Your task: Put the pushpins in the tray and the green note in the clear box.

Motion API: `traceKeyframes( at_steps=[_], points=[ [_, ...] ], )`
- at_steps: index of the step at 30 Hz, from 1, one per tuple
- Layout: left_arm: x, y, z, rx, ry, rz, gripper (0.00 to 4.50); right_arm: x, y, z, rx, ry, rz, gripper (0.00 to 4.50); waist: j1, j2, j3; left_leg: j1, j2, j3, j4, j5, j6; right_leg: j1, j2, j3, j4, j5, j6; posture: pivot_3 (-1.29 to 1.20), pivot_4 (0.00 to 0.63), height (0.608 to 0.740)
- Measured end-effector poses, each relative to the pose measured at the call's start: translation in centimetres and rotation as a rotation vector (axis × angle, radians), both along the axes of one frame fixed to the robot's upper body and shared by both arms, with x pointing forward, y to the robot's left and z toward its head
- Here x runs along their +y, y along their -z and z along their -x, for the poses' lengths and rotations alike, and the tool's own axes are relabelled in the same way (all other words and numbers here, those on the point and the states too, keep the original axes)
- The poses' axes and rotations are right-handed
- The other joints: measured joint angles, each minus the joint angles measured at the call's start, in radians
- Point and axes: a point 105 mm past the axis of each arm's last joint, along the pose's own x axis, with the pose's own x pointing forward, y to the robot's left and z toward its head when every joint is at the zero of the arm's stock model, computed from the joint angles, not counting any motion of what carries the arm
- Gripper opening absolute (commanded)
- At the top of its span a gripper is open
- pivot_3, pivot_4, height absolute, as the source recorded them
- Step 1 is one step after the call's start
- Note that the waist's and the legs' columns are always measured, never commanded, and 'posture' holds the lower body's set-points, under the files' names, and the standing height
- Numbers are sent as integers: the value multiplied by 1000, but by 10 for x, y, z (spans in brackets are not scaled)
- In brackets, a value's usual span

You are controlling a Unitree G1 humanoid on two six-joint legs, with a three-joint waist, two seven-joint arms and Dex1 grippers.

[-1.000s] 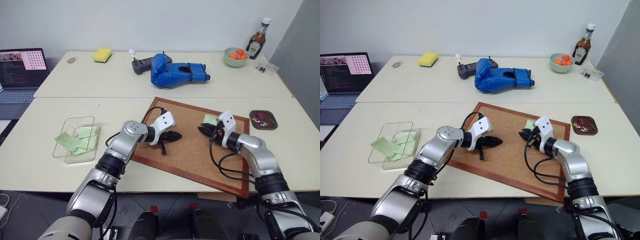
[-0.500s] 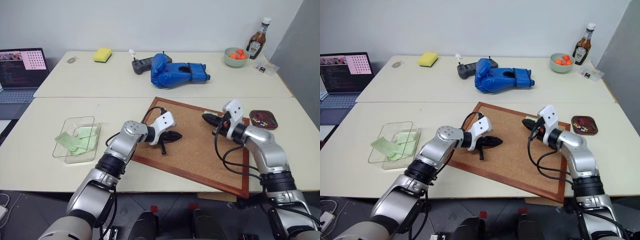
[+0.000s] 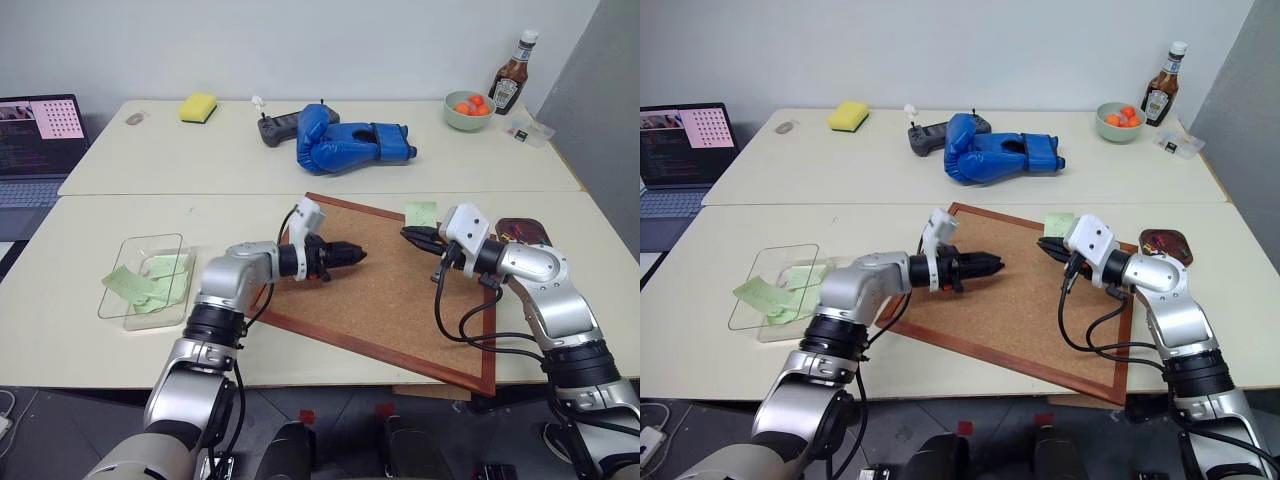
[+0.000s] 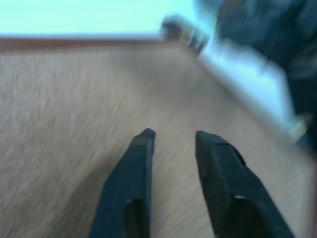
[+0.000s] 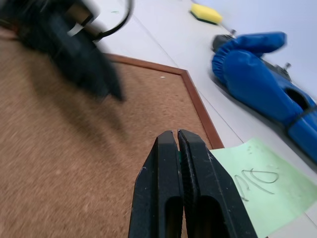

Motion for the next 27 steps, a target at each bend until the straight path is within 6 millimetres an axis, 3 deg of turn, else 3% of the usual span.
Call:
traceKeyframes(
  at_steps=[4,8,19,21,27],
  points=[
    [8,-14,4,141,5,152,3099,6,3,10,-112,-111,101,0,0,0,0,0,0,0,0,1,-2,0,0,0,0,0,0,0,150,740],
    [1,-16,6,204,28,182,3786,14,3,18,-175,-183,131,0,4,-2,1,0,0,-1,0,4,-6,1,0,0,0,0,0,0,150,740],
    [-34,-10,19,267,150,174,3786,41,-3,36,-252,-302,125,0,5,-2,1,1,0,-1,0,5,-9,1,0,0,0,0,0,0,150,740],
    [-36,-8,19,257,153,155,3635,42,-4,37,-256,-305,125,0,6,-2,1,1,0,-1,0,5,-9,1,0,0,0,0,0,0,150,740],
    [-37,-6,16,247,133,153,2585,45,-6,41,-263,-314,120,0,6,-2,1,1,0,-1,0,5,-9,1,0,0,0,0,0,0,150,740]
  ],
)
